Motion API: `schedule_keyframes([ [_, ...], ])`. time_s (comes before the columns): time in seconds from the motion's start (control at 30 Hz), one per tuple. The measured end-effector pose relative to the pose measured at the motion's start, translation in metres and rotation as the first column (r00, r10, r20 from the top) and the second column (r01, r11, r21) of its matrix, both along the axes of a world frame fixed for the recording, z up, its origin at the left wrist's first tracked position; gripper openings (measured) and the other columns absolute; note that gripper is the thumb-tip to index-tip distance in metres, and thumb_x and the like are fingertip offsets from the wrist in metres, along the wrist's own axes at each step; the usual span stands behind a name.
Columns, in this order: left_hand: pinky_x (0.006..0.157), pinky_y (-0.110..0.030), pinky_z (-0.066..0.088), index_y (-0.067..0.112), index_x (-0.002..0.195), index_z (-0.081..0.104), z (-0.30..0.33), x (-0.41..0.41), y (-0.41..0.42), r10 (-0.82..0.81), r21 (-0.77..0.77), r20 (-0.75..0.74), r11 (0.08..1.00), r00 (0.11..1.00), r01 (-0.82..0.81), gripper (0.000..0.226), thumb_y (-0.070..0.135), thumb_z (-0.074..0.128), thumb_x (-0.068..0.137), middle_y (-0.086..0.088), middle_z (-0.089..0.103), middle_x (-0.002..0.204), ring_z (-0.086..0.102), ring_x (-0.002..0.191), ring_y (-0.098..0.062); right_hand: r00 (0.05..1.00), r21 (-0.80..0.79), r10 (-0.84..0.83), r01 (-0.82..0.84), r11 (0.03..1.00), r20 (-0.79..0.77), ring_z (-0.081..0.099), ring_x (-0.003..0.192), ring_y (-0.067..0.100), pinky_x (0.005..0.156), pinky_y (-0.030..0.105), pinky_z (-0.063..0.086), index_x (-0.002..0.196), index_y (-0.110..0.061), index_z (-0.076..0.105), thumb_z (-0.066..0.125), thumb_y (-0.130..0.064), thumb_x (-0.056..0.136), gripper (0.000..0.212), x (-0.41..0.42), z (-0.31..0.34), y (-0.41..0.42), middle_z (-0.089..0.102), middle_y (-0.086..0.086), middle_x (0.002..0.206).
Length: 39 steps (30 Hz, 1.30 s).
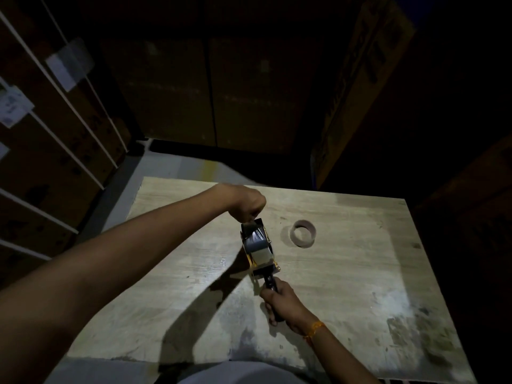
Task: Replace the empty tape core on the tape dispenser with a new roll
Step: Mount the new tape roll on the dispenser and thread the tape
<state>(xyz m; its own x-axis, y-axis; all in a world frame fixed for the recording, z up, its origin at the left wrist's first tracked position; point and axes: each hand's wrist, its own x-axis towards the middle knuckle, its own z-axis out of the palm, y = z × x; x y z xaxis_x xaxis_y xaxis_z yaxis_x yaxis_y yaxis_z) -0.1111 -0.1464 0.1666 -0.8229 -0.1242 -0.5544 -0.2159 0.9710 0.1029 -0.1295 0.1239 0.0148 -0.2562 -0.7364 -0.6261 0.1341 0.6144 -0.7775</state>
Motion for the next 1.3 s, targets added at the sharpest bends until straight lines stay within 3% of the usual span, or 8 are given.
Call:
schedule_keyframes([
  [0.13, 0.061, -0.032, 0.048, 0.007, 0.096, 0.078, 0.004, -0.002, -0.012, 0.026, -0.005, -0.019, 1.0, 0.999, -0.026, 0.011, 0.011, 0.068, 0.095, -0.006, 0.074, 0.09, 0.069, 0.079, -0.024, 1.0, -0.031, 0.012, -0.012, 0.999, -0.012, 0.047, 0.04, 0.022, 0.047, 0.032, 0.045, 0.095, -0.014, 0.049, 0.054, -0.013, 0.097, 0.005, -0.005, 0.001, -0.001, 0.054, 0.006, 0.057],
  [0.6, 0.057, -0.021, 0.038, 0.008, 0.107, 0.078, 0.004, -0.03, -0.025, -0.068, 0.005, -0.013, 0.998, 0.998, 0.068, 0.016, 0.019, 0.073, 0.096, -0.005, 0.071, 0.098, 0.058, 0.085, -0.015, 1.0, -0.109, 0.01, -0.008, 0.994, 0.019, 0.046, 0.039, 0.021, 0.047, 0.03, 0.045, 0.094, -0.011, 0.047, 0.06, -0.014, 0.09, 0.013, -0.007, 0.013, -0.005, 0.051, 0.011, 0.055],
  [0.7, 0.056, -0.019, 0.035, 0.009, 0.108, 0.078, 0.002, -0.032, -0.031, -0.046, 0.056, -0.008, 0.997, 0.999, 0.046, 0.018, 0.021, 0.075, 0.095, -0.002, 0.065, 0.098, 0.053, 0.086, -0.014, 0.999, -0.134, 0.021, -0.014, 0.991, 0.048, 0.05, 0.046, 0.022, 0.049, 0.03, 0.047, 0.097, -0.011, 0.049, 0.063, -0.015, 0.092, 0.016, -0.008, 0.018, -0.004, 0.053, 0.011, 0.059],
  [0.8, 0.056, -0.02, 0.037, 0.011, 0.104, 0.077, -0.009, -0.03, -0.033, -0.003, 0.088, -0.028, 0.996, 1.0, 0.005, 0.023, 0.027, 0.081, 0.089, 0.003, 0.062, 0.091, 0.054, 0.082, -0.013, 0.994, -0.19, 0.025, -0.005, 0.982, 0.103, 0.056, 0.062, 0.024, 0.061, 0.037, 0.055, 0.103, -0.008, 0.053, 0.07, -0.022, 0.089, 0.026, -0.008, 0.022, -0.002, 0.055, 0.014, 0.077],
  [0.93, 0.069, -0.032, 0.057, 0.013, 0.105, 0.075, -0.018, -0.02, -0.041, 0.105, 0.205, 0.007, 0.973, 0.994, -0.104, 0.034, 0.028, 0.09, 0.079, 0.0, 0.072, 0.094, 0.066, 0.079, -0.013, 0.996, -0.2, 0.048, -0.032, 0.979, 0.078, 0.058, 0.079, 0.028, 0.072, 0.035, 0.057, 0.11, -0.007, 0.056, 0.072, -0.023, 0.093, 0.029, -0.009, 0.022, 0.005, 0.058, 0.012, 0.09],
  [1.07, 0.065, -0.029, 0.058, 0.0, 0.094, 0.079, -0.024, -0.016, -0.05, 0.195, 0.442, 0.056, 0.875, 0.979, -0.199, 0.018, 0.007, 0.088, 0.08, -0.009, 0.079, 0.084, 0.075, 0.074, -0.018, 0.998, -0.184, 0.037, -0.027, 0.983, 0.054, 0.061, 0.079, 0.02, 0.076, 0.034, 0.056, 0.117, -0.009, 0.059, 0.073, -0.025, 0.096, 0.03, -0.009, 0.023, 0.009, 0.062, 0.004, 0.089],
  [1.2, 0.069, -0.029, 0.06, -0.003, 0.097, 0.078, -0.024, -0.018, -0.054, 0.209, 0.493, 0.066, 0.844, 0.976, -0.214, 0.016, 0.002, 0.084, 0.083, -0.018, 0.078, 0.09, 0.075, 0.079, -0.021, 0.992, -0.176, 0.046, -0.025, 0.984, 0.119, 0.058, 0.074, 0.015, 0.074, 0.034, 0.055, 0.114, -0.014, 0.061, 0.074, -0.032, 0.095, 0.03, -0.008, 0.031, 0.006, 0.058, 0.0, 0.082],
  [1.3, 0.075, -0.033, 0.062, -0.002, 0.096, 0.077, -0.024, -0.02, -0.058, 0.2, 0.506, 0.066, 0.838, 0.978, -0.205, 0.014, 0.001, 0.083, 0.084, -0.01, 0.077, 0.085, 0.074, 0.08, -0.02, 0.985, -0.16, 0.0, 0.028, 0.987, 0.174, 0.056, 0.064, 0.015, 0.066, 0.036, 0.054, 0.1, -0.014, 0.062, 0.076, -0.043, 0.09, 0.034, -0.006, 0.038, 0.001, 0.055, 0.002, 0.075],
])
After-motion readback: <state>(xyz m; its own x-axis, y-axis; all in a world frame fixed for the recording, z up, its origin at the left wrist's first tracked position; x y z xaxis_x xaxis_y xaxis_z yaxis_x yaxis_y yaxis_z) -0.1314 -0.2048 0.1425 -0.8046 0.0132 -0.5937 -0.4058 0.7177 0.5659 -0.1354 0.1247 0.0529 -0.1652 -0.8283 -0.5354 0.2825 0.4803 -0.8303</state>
